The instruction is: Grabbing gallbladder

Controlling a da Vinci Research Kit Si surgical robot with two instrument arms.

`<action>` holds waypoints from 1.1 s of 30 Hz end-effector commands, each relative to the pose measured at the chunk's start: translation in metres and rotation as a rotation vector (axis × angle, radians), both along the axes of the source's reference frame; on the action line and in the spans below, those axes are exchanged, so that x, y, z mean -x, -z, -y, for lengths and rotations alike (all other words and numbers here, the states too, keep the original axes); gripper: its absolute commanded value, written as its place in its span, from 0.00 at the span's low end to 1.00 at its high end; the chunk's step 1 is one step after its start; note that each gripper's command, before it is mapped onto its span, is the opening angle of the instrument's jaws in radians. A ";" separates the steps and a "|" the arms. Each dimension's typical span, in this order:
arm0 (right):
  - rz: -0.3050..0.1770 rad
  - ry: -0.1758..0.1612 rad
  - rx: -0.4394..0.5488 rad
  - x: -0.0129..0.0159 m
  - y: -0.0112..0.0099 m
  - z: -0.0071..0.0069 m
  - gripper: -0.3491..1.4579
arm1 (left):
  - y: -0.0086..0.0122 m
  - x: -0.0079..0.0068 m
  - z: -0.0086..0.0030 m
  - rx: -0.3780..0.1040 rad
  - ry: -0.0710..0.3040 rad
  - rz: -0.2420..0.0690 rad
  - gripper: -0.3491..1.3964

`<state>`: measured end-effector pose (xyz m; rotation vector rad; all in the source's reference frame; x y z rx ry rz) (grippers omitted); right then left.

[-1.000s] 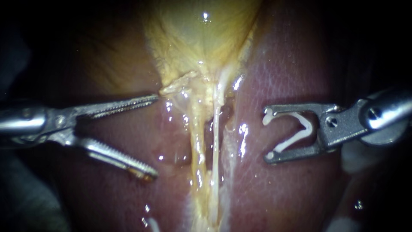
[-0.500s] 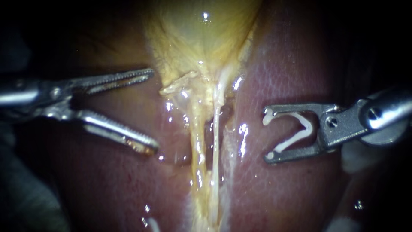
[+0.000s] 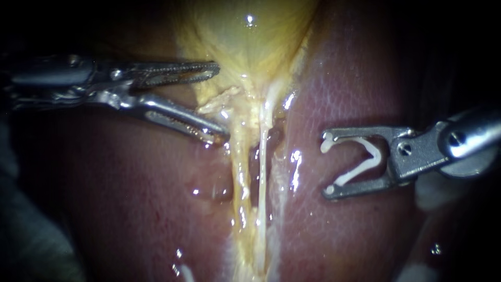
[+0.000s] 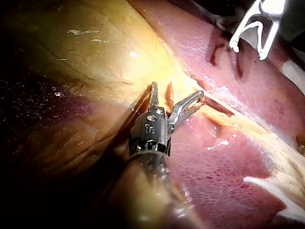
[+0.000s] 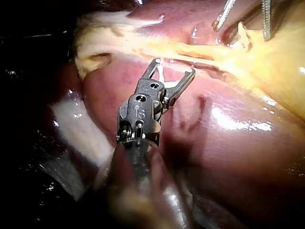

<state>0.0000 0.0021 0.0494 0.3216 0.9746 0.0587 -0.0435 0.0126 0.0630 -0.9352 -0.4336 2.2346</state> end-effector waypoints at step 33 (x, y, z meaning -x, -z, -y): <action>0.000 -0.001 0.000 -0.0001 0.0000 0.0000 0.47 | 0.0013 -0.0006 -0.0002 -0.094 0.068 -0.085 0.00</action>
